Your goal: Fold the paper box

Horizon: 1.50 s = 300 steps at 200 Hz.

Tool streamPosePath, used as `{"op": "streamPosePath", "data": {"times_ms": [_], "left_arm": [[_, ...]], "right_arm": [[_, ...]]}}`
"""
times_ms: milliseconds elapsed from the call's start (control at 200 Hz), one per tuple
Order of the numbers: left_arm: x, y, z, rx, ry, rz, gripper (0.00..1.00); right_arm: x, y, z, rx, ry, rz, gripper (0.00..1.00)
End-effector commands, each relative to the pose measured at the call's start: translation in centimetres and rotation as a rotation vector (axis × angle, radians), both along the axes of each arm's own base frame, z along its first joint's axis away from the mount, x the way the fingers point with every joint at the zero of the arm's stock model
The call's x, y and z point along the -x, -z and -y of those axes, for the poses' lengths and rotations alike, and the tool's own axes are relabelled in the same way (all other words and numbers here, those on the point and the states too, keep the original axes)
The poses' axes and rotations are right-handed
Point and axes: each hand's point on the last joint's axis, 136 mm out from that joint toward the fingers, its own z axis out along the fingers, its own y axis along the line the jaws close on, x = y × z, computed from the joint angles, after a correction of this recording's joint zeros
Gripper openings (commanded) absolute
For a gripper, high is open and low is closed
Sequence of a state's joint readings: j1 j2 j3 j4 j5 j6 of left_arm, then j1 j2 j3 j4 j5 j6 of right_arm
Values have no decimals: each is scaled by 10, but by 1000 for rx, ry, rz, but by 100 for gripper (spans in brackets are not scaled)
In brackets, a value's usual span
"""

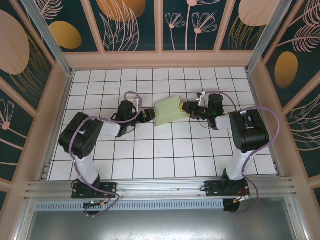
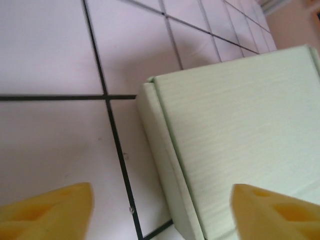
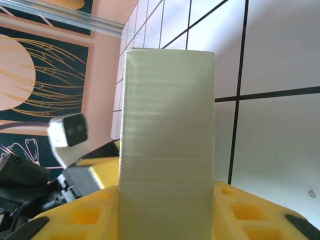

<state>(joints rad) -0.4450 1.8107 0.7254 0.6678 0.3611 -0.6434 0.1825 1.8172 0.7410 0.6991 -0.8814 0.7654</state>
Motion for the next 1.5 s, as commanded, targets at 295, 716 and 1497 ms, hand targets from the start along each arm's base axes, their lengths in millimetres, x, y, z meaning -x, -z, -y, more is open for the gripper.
{"op": "streamPosePath", "data": {"times_ms": [295,716,1497], "left_arm": [[27,-118,17,-295,74,644,99],[70,-126,46,-841,45,1165,99],[65,-116,61,-1236,-182,1394,76]], "right_arm": [[-1,-45,13,-10,36,87,38],[9,-85,29,-74,64,127,38],[47,-99,26,-191,-15,63,37]]}}
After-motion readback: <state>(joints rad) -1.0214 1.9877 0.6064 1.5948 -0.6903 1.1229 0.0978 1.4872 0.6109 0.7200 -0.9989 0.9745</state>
